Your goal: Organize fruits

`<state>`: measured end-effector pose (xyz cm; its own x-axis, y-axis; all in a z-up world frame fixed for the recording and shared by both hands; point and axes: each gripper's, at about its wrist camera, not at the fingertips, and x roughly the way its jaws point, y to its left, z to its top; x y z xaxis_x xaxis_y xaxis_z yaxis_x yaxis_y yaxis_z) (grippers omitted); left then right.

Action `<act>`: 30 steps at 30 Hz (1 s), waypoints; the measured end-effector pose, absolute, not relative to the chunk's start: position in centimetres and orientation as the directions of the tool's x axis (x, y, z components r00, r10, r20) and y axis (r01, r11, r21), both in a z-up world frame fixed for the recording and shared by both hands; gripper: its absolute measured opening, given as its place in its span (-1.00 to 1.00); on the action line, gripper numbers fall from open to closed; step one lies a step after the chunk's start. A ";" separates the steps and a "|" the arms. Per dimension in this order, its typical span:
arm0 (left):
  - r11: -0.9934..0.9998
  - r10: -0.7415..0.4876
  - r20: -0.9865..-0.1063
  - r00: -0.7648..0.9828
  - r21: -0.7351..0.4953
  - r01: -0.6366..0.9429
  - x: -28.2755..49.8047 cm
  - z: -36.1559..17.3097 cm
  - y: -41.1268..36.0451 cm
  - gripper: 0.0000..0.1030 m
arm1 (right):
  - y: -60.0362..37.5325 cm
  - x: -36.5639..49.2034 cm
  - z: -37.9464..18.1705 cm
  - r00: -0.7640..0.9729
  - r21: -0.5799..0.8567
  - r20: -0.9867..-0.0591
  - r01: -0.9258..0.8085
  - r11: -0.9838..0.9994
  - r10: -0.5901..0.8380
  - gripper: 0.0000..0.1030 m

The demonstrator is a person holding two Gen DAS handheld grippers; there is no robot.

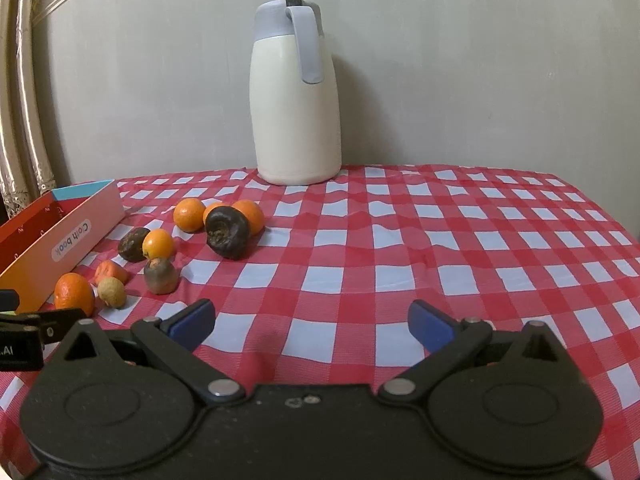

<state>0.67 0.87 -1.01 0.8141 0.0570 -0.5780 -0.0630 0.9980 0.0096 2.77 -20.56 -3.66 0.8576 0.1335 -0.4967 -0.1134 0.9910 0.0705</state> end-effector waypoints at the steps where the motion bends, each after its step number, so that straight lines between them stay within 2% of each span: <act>1: 0.998 0.057 -0.576 0.815 0.010 -0.063 0.6 -1.0 0.9 1.00 | -20.6 2.8 -3.6 0.858 0.069 -0.496 -0.112 0.991 0.132 1.00; 30: 0.998 0.056 -0.549 0.834 0.040 -0.041 0.1 -0.8 0.2 1.00 | -20.8 2.4 -3.3 0.869 0.074 -0.480 -0.094 0.993 0.118 1.00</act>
<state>0.05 0.16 -0.79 0.8342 0.0560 -0.5487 -0.0407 0.9984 0.0401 2.40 -20.77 -3.35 0.8693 0.1176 -0.4800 -0.0935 0.9929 0.0738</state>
